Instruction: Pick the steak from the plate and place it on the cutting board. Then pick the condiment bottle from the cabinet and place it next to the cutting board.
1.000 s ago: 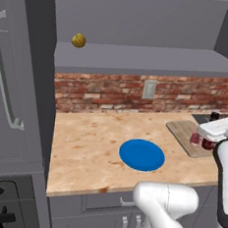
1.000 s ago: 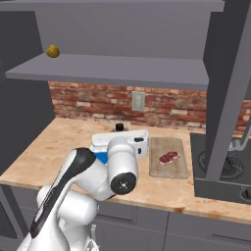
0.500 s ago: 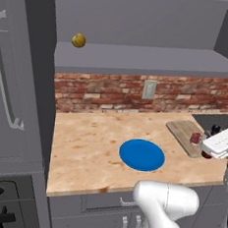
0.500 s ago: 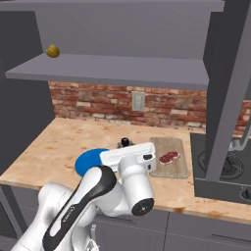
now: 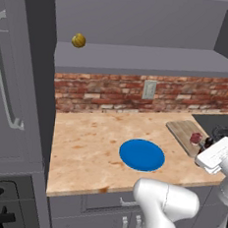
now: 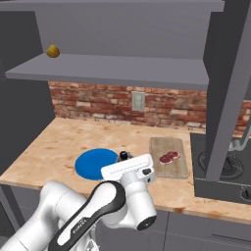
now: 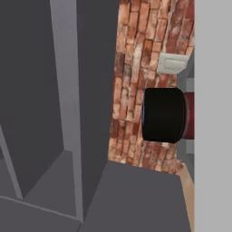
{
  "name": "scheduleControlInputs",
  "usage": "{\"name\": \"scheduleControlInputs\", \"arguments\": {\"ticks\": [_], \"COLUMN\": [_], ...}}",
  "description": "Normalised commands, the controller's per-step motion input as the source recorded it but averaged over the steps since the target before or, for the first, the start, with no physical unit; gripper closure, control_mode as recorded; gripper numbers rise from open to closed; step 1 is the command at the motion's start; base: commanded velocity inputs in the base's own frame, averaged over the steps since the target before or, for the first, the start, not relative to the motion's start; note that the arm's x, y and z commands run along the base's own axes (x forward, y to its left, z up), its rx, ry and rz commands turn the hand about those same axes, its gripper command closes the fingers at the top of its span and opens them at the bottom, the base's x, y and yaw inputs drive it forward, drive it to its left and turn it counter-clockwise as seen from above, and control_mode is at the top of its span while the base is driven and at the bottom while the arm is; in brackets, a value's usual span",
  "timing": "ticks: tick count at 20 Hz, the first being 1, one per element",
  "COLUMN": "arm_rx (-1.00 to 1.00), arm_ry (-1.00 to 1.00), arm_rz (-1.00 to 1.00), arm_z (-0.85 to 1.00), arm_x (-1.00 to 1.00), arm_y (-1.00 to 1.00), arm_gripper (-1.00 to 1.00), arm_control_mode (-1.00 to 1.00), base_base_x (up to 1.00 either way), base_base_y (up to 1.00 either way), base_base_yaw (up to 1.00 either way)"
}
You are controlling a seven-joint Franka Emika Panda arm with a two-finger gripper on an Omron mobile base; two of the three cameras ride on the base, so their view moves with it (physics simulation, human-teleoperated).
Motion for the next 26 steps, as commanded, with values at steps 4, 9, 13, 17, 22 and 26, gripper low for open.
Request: {"name": "scheduleControlInputs", "arguments": {"ticks": [4,9,13,17,22,26], "arm_rx": [-0.01,0.0,0.0,0.0,-0.02,-0.03], "arm_ry": [-0.03,-0.02,-0.01,0.0,0.0,0.0], "arm_rz": [0.06,0.05,0.03,0.0,0.0,0.0], "arm_z": [-0.34,-0.18,-0.01,0.0,0.03,0.0], "arm_x": [0.0,0.0,0.0,0.0,0.0,0.0], "arm_y": [0.04,0.01,0.0,-0.01,-0.09,-0.13], "arm_gripper": [1.0,1.0,1.0,1.0,1.0,1.0], "arm_control_mode": [-1.0,-1.0,-1.0,-1.0,-1.0,-1.0], "base_base_x": [0.0,0.0,0.0,0.0,0.0,0.0], "base_base_y": [0.0,0.0,0.0,0.0,0.0,0.0], "base_base_yaw": [0.0,0.0,0.0,0.0,0.0,0.0]}}
